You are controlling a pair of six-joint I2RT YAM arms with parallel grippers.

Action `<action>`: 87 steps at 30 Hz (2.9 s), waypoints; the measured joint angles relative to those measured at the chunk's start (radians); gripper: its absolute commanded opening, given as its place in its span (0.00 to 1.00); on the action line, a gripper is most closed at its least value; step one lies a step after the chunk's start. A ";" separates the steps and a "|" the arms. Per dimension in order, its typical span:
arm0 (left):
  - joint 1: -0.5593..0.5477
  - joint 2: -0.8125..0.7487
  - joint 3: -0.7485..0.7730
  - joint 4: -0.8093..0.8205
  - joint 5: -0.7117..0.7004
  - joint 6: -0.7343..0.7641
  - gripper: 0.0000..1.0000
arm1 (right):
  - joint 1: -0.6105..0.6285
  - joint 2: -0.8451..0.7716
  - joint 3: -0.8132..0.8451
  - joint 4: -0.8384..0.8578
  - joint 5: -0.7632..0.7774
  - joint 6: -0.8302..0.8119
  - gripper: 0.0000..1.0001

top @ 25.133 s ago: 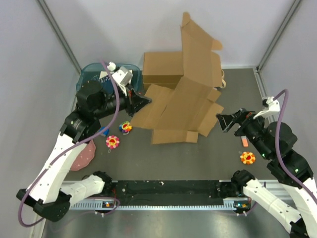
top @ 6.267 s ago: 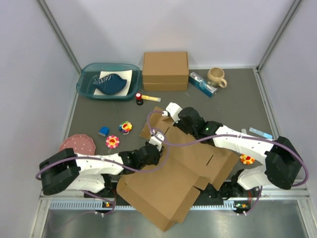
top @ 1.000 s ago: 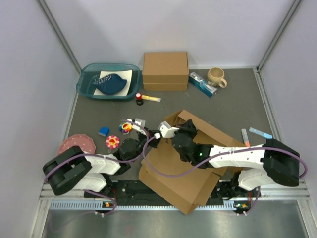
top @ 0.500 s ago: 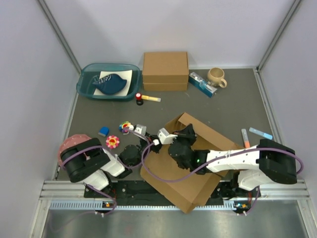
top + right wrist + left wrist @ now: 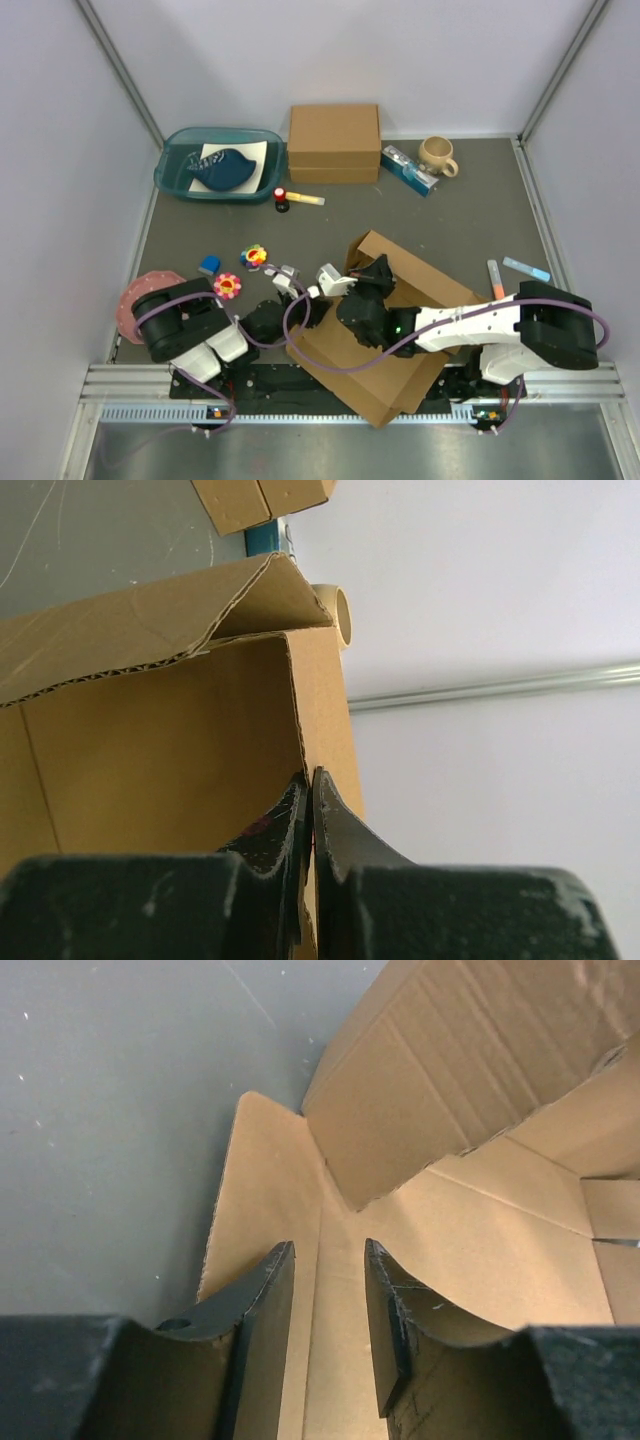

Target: Fold the paper box

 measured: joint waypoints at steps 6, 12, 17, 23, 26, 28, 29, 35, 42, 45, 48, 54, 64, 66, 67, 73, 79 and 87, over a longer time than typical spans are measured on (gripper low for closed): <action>0.000 -0.237 -0.003 -0.095 -0.031 0.028 0.41 | 0.000 -0.006 0.000 -0.006 -0.002 0.024 0.00; 0.001 -0.539 0.008 -0.327 -0.190 0.070 0.52 | 0.000 -0.007 0.003 -0.026 -0.005 0.055 0.00; 0.028 -0.476 0.072 -0.351 -0.177 0.189 0.66 | 0.000 -0.017 0.009 -0.058 -0.010 0.085 0.00; 0.034 -0.280 0.125 -0.264 -0.105 0.280 0.76 | 0.002 -0.035 0.011 -0.107 -0.020 0.124 0.00; 0.035 -0.212 0.134 -0.212 -0.074 0.305 0.76 | 0.002 -0.044 0.016 -0.130 -0.029 0.148 0.00; 0.035 -0.158 0.144 -0.153 -0.056 0.316 0.76 | 0.002 -0.045 0.016 -0.135 -0.030 0.158 0.00; 0.035 -0.140 0.147 -0.134 -0.050 0.319 0.76 | 0.002 -0.045 0.016 -0.136 -0.030 0.161 0.00; 0.035 0.004 0.174 -0.061 -0.027 0.322 0.77 | 0.002 -0.049 0.016 -0.146 -0.031 0.179 0.00; 0.037 0.132 0.240 -0.055 -0.019 0.316 0.99 | 0.002 -0.052 0.023 -0.167 -0.030 0.213 0.00; 0.040 0.136 0.263 -0.053 -0.018 0.307 0.99 | 0.002 -0.052 0.023 -0.169 -0.029 0.225 0.00; 0.052 0.136 0.273 -0.052 -0.005 0.303 0.99 | 0.002 -0.052 0.025 -0.170 -0.029 0.234 0.00; 0.078 0.136 0.301 -0.056 0.041 0.303 0.99 | 0.002 -0.052 0.029 -0.177 -0.026 0.255 0.00; 0.098 0.149 0.367 -0.076 0.112 0.322 0.90 | 0.000 -0.057 0.030 -0.180 -0.027 0.290 0.00; 0.103 0.165 0.389 -0.078 0.128 0.323 0.81 | -0.001 -0.057 0.030 -0.185 -0.029 0.291 0.00; 0.107 0.174 0.400 -0.078 0.136 0.323 0.77 | -0.001 -0.057 0.030 -0.186 -0.030 0.291 0.00; 0.115 0.205 0.433 -0.064 0.200 0.311 0.33 | -0.004 -0.061 0.036 -0.196 -0.034 0.304 0.00; 0.122 0.206 0.436 -0.064 0.212 0.354 0.13 | -0.004 -0.072 0.047 -0.225 -0.056 0.317 0.00; 0.124 0.204 0.436 -0.067 0.209 0.403 0.08 | -0.003 -0.079 0.073 -0.279 -0.086 0.360 0.36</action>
